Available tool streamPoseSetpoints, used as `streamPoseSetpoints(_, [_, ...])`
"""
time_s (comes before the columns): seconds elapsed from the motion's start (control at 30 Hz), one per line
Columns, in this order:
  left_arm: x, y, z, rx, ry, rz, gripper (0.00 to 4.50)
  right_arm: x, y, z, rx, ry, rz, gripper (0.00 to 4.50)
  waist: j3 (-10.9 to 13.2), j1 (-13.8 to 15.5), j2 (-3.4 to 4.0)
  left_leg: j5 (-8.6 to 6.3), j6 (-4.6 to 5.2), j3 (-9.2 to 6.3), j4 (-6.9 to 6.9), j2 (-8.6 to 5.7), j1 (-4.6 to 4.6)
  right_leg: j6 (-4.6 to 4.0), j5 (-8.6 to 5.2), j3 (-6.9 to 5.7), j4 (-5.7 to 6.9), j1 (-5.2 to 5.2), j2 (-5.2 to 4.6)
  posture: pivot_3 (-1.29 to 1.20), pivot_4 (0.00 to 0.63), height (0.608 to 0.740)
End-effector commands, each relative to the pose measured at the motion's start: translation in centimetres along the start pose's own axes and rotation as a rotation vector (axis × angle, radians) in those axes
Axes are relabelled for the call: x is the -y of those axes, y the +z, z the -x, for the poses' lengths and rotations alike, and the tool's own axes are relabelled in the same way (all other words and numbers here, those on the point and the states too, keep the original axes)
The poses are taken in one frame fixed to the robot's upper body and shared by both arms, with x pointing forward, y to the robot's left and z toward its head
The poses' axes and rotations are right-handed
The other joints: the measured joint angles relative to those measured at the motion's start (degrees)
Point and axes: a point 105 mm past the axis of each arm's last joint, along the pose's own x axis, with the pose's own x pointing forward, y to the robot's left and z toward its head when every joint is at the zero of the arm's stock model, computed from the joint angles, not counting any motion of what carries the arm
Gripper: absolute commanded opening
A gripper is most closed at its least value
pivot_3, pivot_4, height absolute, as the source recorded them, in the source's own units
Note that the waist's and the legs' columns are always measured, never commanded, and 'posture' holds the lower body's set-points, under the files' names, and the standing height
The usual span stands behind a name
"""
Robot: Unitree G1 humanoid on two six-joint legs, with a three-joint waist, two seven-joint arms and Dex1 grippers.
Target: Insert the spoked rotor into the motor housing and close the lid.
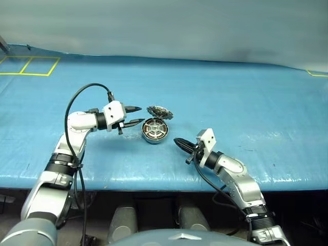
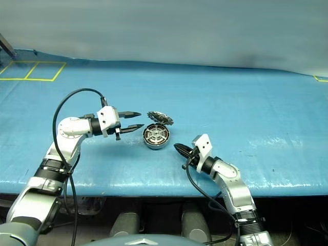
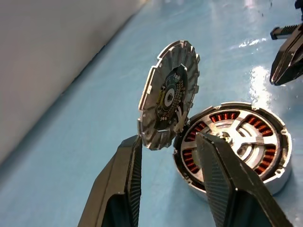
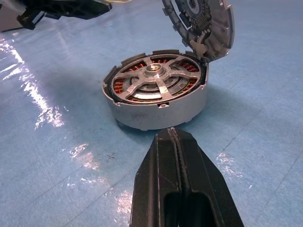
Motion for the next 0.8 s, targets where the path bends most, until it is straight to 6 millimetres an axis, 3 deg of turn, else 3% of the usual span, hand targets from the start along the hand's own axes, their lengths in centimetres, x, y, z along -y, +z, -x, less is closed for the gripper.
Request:
streamPoseSetpoints(0.03, [-0.1, 1.2, 1.3, 0.05, 0.041, 0.069, 1.93, 0.1, 1.2, -0.3, 0.03, 0.0, 0.03, 0.0, 0.0, -0.06, 0.0, 0.0, 0.0, 0.0, 0.0, 0.0, 0.0, 0.0, 0.0, 0.0, 0.0, 0.0, 0.0, 0.0, 0.15, 0.74])
streamPoseSetpoints(0.2, [0.8, 1.2, 2.0, 0.109, 0.117, 0.183, 1.93, 1.4, 0.9, -0.6, -0.007, -0.089, 0.055, 0.0, 0.0, -0.05, 0.01, 0.0, -0.01, 0.0, 0.01, 0.01, 0.02, 0.0, 0.0, -0.01, 0.0, -0.01, -0.02, 0.0, 0.15, 0.74])
streamPoseSetpoints(0.47, [2.3, 0.4, 1.5, 0.13, 0.134, 0.263, 1.93, 1.4, 1.5, -0.8, -0.029, -0.081, 0.065, 0.0, 0.0, -0.05, 0.0, 0.0, -0.01, 0.01, -0.01, -0.01, 0.01, 0.0, 0.0, -0.01, -0.04, 0.0, -0.04, 0.0, 0.15, 0.74])
streamPoseSetpoints(0.8, [2.8, -0.4, 1.6, 0.137, 0.187, 0.294, 1.93, 4.4, 1.9, -0.2, -0.067, -0.285, 0.079, 0.0, 0.0, -0.09, 0.0, -0.01, -0.02, 0.03, -0.08, 0.0, 0.0, -0.02, -0.01, 0.0, -0.07, -0.05, -0.04, 0.0, 0.15, 0.74])
